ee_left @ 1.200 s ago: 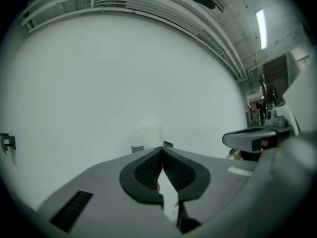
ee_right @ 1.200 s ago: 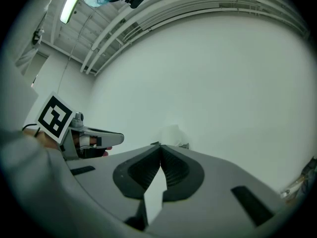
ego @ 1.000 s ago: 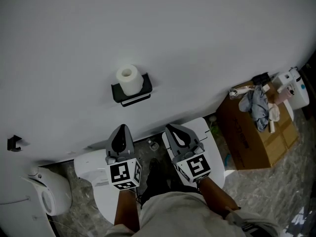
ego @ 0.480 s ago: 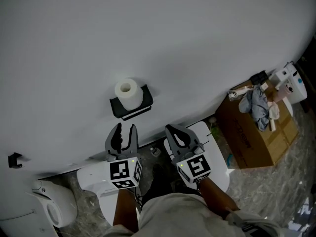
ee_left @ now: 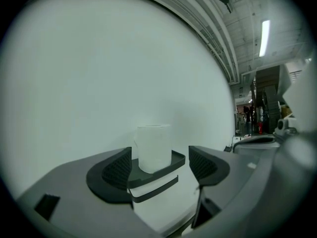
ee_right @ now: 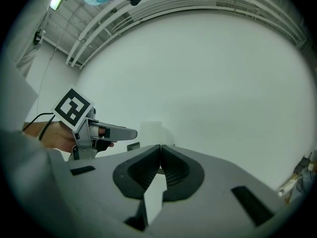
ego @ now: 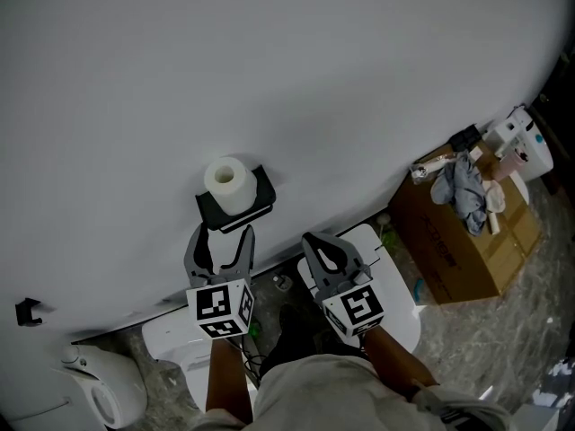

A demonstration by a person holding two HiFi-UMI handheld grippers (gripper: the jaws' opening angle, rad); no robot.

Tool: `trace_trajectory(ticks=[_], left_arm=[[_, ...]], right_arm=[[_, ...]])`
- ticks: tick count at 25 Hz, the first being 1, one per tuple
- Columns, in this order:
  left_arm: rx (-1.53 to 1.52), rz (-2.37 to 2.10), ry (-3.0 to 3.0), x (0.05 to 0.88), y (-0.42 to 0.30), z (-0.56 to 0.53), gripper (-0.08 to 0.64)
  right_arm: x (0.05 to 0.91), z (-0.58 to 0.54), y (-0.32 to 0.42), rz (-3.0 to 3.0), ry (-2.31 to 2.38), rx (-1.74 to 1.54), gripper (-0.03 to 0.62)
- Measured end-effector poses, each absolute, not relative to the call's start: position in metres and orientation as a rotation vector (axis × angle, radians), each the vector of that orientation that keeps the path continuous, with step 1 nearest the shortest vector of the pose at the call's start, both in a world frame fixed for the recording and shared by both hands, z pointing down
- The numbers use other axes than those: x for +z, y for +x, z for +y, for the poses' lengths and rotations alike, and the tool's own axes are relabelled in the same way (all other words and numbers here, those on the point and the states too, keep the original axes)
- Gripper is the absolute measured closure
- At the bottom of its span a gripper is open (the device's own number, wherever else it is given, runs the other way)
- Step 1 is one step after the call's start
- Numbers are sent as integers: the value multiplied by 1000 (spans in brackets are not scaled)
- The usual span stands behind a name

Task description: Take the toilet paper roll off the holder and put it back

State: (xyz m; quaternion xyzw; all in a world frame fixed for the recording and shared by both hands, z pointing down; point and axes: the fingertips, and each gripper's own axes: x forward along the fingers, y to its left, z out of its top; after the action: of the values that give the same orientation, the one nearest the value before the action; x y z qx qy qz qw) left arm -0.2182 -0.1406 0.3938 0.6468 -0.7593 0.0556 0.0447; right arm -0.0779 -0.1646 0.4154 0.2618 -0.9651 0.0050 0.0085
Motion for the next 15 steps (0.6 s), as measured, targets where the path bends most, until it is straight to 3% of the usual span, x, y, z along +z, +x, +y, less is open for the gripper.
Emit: trace_trajectory(ticks=[7, 15], left_arm=[[171, -2299, 1994, 394, -229, -164, 139], [240, -2267, 1994, 399, -239, -187, 137]], right_arm=[[409, -183, -81, -3021, 876, 6, 588], [410, -204, -83, -3000, 925, 15, 588]])
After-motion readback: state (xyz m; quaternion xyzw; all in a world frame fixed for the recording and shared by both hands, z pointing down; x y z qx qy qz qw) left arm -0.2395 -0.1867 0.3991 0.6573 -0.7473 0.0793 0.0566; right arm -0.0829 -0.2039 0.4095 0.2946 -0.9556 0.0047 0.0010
